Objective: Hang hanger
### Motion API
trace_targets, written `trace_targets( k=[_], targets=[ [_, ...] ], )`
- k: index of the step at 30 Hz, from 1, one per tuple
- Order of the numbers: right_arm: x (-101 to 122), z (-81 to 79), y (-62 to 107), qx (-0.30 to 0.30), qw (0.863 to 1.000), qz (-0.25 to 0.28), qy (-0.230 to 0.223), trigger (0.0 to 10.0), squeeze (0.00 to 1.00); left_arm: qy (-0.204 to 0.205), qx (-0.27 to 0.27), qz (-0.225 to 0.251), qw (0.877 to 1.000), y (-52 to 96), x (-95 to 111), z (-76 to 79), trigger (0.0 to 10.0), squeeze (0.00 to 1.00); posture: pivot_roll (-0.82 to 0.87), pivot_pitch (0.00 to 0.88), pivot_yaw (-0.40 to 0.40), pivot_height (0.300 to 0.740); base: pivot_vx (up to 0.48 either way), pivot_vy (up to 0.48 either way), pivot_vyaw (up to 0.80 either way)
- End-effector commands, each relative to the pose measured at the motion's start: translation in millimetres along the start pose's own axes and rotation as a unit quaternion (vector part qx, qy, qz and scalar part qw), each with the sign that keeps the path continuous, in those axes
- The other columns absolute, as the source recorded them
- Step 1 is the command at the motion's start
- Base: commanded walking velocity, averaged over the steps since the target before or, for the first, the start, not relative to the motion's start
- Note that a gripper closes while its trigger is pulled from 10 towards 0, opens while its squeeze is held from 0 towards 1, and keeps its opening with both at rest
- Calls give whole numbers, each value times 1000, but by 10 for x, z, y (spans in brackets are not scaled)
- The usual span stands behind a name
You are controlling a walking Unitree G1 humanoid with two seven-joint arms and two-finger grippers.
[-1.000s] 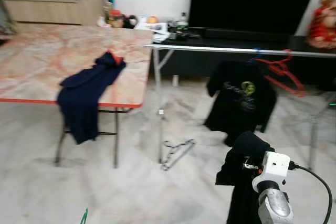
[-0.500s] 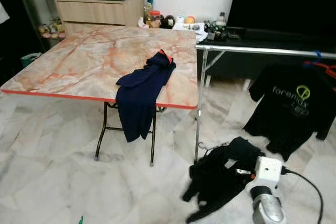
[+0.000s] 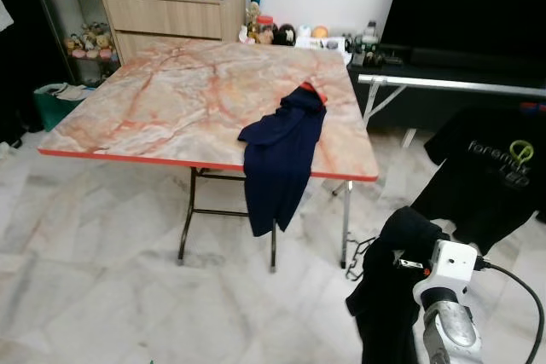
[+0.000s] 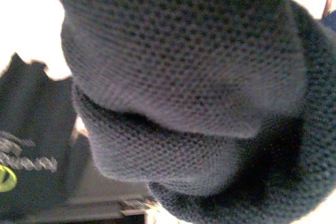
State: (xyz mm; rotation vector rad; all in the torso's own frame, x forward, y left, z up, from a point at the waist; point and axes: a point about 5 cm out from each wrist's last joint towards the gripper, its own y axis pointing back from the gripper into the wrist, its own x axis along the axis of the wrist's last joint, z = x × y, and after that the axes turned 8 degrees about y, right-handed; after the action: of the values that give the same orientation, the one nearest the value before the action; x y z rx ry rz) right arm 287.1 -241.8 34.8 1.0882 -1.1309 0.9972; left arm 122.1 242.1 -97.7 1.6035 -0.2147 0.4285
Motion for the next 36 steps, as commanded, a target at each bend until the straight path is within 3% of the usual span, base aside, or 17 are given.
trace_targets(
  k=[1,17,19,21,25,28,30,33,36],
  targets=[
    [97,-48,-46,5,1000,20,-3,10000,0,-6,5,7,1000,5,51,-45,10000,0,74,0,-37,740,0,476,0],
    [119,-136,-31,16,999,29,3,10000,0,-29,2,11,1000,5,112,-59,10000,0,68,0,-32,740,0,50,0],
    [141,-172,-36,22,999,35,10,10000,0,-13,-11,13,1000,3,107,-33,10000,0,62,0,-29,740,0,0,0],
    [164,-205,-36,30,999,41,19,10000,0,-34,-15,10,999,0,104,-15,10000,0,56,0,-24,740,0,0,0],
    [198,-234,-36,39,998,50,18,10000,0,-34,-15,10,999,-4,108,1,10000,0,47,0,-20,740,276,0,0],
    [239,-286,-23,45,996,68,48,10000,0,-45,-23,8,999,-7,121,22,10000,0,22,0,0,740,316,0,192],
    [261,-322,-13,47,995,78,46,10000,0,-55,-29,5,998,-10,123,38,10000,0,17,0,8,740,337,0,800],
    [333,-342,-22,29,996,89,9,10000,0,-56,-27,7,998,-14,157,48,10000,0,13,0,14,740,339,0,267],
    [384,-374,-31,37,994,99,24,10000,0,-57,-27,9,998,-16,176,56,10000,0,11,0,16,740,341,0,0]
  ],
)
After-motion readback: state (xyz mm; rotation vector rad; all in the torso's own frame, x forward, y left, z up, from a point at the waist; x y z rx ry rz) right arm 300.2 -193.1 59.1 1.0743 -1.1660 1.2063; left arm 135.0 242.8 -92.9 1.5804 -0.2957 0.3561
